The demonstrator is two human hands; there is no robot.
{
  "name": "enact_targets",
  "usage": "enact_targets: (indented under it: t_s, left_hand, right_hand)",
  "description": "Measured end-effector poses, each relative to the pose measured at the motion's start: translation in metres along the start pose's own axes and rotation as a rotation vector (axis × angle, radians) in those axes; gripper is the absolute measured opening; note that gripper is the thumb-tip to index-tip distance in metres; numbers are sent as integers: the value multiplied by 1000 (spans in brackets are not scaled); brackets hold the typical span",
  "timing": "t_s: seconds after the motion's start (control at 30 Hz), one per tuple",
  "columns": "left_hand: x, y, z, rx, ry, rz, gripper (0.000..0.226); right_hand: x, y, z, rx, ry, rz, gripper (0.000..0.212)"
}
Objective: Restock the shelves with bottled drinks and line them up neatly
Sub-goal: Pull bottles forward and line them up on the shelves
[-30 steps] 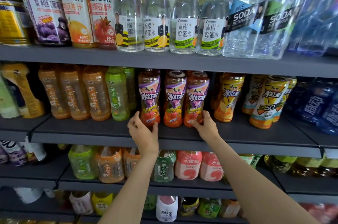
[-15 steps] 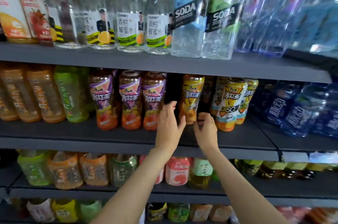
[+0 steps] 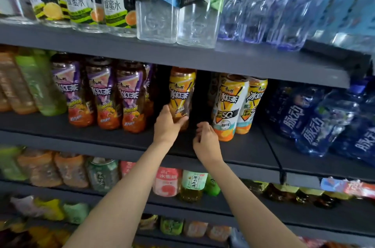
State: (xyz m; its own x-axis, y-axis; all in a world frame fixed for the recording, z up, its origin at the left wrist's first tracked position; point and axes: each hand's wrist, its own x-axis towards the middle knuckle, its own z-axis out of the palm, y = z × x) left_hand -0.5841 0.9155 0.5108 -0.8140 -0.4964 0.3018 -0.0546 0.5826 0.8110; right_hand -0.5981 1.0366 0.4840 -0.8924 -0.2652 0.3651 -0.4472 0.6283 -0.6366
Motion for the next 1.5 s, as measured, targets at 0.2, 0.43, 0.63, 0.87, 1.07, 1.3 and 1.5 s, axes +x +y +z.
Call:
enact_targets:
  t_s: [0.2,0.43,0.63,0.87,1.07,1.3,1.5]
  left_hand:
    - [-32,-13,-35,140,47,77,48]
    - [-23,-20,-52,135,-44,57,53]
    - [-22,-29,-50,52,-52,94,55]
    - [-22,-30,-49,12,-34,152,56]
    - [-16,-26,-44,6,-56,138,55]
    - [-16,-20,-40,-28,-78,121,50]
    - [-11,-20,-33,-72,-103,87,49]
  right_hand:
    - [22,-7,3,101,-41,84,36]
    - [87,-21,23,353,-55,335,79]
    - [96,-28,36,343,12,368,52]
    - [60,-32,37,221,77,154,43]
    - [58,-35,34,167,39,161,45]
    - [36,-32,18,133,-59,70,57]
    - [31,-41,14,98,-178,111,58]
